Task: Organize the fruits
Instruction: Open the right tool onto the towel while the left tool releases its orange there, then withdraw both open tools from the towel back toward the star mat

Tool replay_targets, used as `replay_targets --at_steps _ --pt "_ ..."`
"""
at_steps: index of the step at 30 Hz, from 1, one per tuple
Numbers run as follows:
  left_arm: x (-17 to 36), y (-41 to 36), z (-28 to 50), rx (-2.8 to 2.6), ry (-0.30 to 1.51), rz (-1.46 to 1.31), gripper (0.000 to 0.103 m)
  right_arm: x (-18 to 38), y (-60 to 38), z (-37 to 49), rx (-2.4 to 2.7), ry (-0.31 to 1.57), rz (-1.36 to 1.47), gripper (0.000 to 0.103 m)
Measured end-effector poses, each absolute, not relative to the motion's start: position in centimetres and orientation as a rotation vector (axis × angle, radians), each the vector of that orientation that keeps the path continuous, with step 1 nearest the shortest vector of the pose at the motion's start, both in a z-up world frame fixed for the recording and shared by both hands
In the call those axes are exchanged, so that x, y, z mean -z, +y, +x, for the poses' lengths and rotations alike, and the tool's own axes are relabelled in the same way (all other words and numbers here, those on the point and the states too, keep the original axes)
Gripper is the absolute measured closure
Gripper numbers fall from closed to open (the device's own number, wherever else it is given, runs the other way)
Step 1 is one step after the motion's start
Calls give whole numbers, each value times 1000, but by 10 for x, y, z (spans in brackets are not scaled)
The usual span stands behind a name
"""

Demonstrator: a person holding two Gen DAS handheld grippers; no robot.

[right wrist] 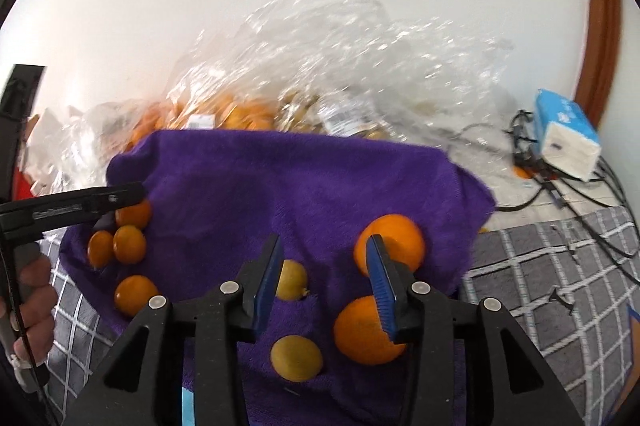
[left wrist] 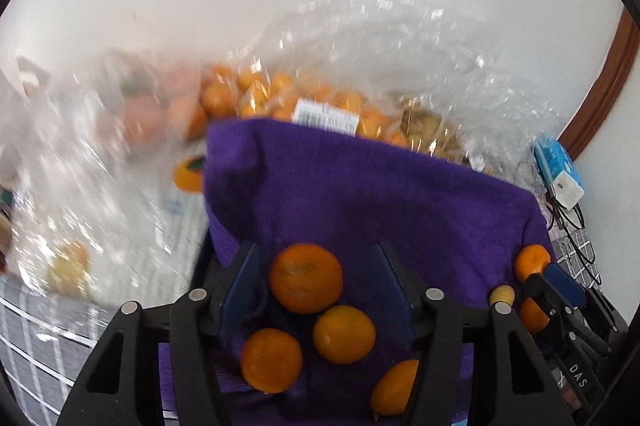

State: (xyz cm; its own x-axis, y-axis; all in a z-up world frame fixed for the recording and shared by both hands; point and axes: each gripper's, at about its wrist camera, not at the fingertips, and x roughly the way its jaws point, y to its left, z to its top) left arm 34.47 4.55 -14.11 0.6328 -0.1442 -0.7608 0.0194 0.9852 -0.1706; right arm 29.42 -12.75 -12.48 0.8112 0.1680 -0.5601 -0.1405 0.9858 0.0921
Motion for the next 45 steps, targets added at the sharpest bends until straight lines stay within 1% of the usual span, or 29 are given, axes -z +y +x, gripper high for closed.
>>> replay_targets --at_steps 8,10,12,15,17,22,28,30,32,33,38,45 --pt "94 52 326 135 774 -219 45 103 -142 250 -67 567 42 60" --pt "80 50 318 166 751 -210 45 98 -145 235 -45 560 42 59" --pt "63 46 312 195 740 -172 45 96 -146 222 -49 568 44 55" --pt "41 46 294 155 695 -120 45 95 -145 202 -59 579 34 55" --pt "35 51 280 157 679 -114 45 96 -143 190 -66 587 13 55" --pt "55 67 251 118 697 -88 45 109 -134 170 -109 617 -7 55" --pt "109 97 221 53 787 -131 44 131 -114 156 -198 658 -1 55" --pt "128 104 210 25 817 -137 44 137 -105 152 -224 665 -1 60" --pt "142 112 200 6 840 -145 44 141 -94 149 -259 679 -12 64" --pt "149 116 195 -5 851 -152 44 142 -89 148 -269 683 -17 64" --pt "167 140 177 -41 863 -180 44 145 -64 154 -335 731 -36 68" --pt "177 156 163 -56 826 -242 43 152 -41 172 -389 808 -39 69"
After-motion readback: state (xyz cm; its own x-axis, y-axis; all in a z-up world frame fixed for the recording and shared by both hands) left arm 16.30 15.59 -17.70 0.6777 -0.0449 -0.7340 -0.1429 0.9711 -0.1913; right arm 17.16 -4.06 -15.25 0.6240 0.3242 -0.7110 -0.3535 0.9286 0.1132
